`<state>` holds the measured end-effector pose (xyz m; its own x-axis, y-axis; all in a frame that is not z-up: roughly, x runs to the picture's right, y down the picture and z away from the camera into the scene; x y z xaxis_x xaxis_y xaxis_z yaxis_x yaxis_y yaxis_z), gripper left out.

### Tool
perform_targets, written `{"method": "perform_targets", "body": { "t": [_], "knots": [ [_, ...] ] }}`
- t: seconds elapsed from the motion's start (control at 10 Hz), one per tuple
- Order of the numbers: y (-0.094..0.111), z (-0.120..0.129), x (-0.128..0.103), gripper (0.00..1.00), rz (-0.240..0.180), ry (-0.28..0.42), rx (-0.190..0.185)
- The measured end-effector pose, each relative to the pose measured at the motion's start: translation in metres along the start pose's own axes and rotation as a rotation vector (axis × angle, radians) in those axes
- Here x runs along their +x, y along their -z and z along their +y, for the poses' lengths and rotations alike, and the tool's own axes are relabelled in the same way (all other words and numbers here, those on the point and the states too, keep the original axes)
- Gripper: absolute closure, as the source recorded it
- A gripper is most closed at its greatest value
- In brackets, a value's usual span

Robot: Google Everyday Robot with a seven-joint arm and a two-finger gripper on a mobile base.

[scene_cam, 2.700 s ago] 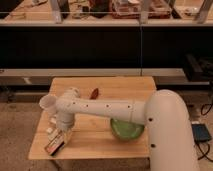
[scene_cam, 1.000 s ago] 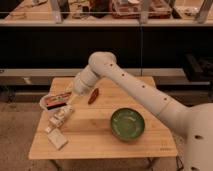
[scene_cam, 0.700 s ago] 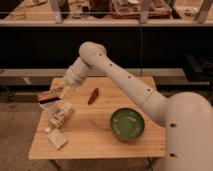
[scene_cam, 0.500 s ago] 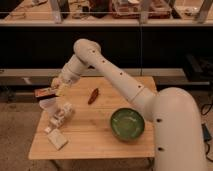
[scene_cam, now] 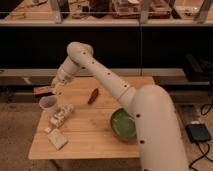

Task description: Place the eraser in the ceramic cup

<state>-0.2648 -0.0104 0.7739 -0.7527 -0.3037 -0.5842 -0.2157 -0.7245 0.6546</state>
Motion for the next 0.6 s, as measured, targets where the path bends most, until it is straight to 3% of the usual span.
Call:
{"method": "perform_targets", "body": {
  "t": [0.6],
  "knots": [
    [-0.046, -0.001, -0.002, 0.94, -0.11, 0.005, 0.023]
  ]
}}
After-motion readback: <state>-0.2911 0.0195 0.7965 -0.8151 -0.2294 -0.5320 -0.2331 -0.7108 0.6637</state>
